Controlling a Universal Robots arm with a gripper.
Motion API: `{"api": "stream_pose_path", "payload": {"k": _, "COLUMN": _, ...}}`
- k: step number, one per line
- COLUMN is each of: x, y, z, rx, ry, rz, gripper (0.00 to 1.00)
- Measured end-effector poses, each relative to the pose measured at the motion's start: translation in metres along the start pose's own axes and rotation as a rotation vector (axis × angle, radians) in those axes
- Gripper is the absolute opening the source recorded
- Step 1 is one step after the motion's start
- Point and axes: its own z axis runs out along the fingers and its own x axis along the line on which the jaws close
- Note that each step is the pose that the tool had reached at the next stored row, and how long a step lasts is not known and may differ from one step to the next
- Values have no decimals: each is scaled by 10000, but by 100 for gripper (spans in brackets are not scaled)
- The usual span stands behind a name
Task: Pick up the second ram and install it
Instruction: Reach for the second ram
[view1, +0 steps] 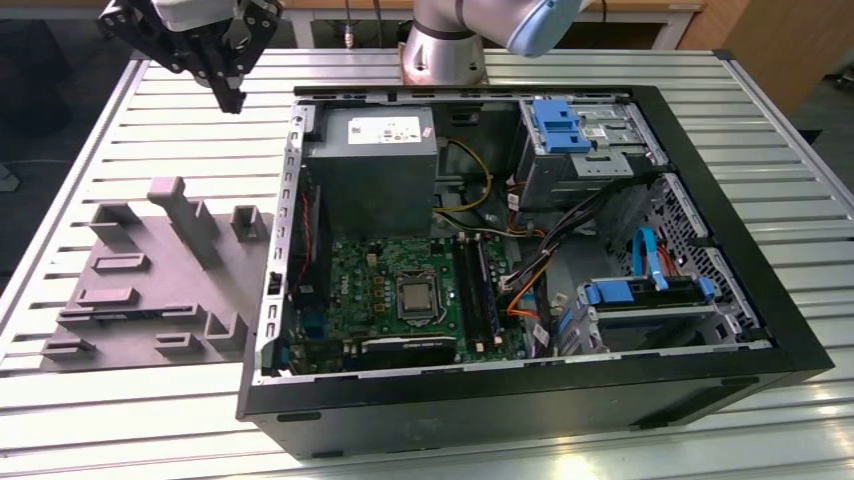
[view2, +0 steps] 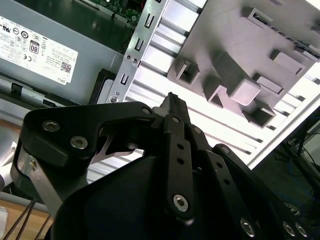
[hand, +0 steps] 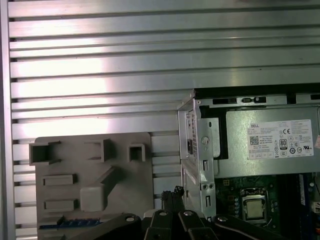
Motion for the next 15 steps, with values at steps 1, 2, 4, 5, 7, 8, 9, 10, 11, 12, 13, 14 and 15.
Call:
{"api": "stream_pose_path", "payload": {"k": 1, "x": 3, "y": 0, "z": 0, "rx": -1, "ry": 0, "rz": 0, "gripper": 11}}
{"api": "stream_pose_path", "payload": {"k": 2, "x": 5, "y": 0, "z": 0, "rx": -1, "ry": 0, "rz": 0, "gripper": 11}}
{"api": "stream_pose_path", "payload": {"k": 4, "x": 10, "y": -1, "z": 0, "rx": -1, "ry": 0, "rz": 0, "gripper": 11}}
{"api": "stream_pose_path", "payload": {"k": 5, "x": 12, "y": -1, "z": 0, "rx": -1, "ry": 0, "rz": 0, "gripper": 11}}
{"api": "stream_pose_path", "payload": {"k": 7, "x": 17, "y": -1, "z": 0, "rx": -2, "ry": 0, "rz": 0, "gripper": 11}}
{"api": "stream_pose_path", "payload": {"k": 8, "x": 20, "y": -2, "z": 0, "rx": -2, "ry": 0, "rz": 0, "gripper": 11}}
{"api": "stream_pose_path", "payload": {"k": 9, "x": 22, "y": -2, "z": 0, "rx": -2, "ry": 0, "rz": 0, "gripper": 11}}
{"api": "stream_pose_path", "payload": {"k": 10, "x": 25, "y": -2, "z": -1, "rx": -2, "ry": 0, "rz": 0, "gripper": 11}}
{"api": "stream_pose_path", "payload": {"k": 11, "x": 28, "y": -2, "z": -1, "rx": -2, "ry": 1, "rz": 0, "gripper": 11}}
{"api": "stream_pose_path", "payload": {"k": 12, "x": 30, "y": -2, "z": -1, "rx": -3, "ry": 0, "rz": 0, "gripper": 11}}
{"api": "stream_pose_path", "payload": {"k": 13, "x": 33, "y": -3, "z": -1, "rx": -2, "ry": 0, "rz": 0, "gripper": 11}}
{"api": "stream_pose_path", "payload": {"k": 14, "x": 35, "y": -3, "z": -1, "rx": -3, "ry": 0, "rz": 0, "gripper": 11}}
{"api": "stream_pose_path", "payload": {"k": 15, "x": 37, "y": -3, "z": -1, "rx": -3, "ry": 0, "rz": 0, "gripper": 11}}
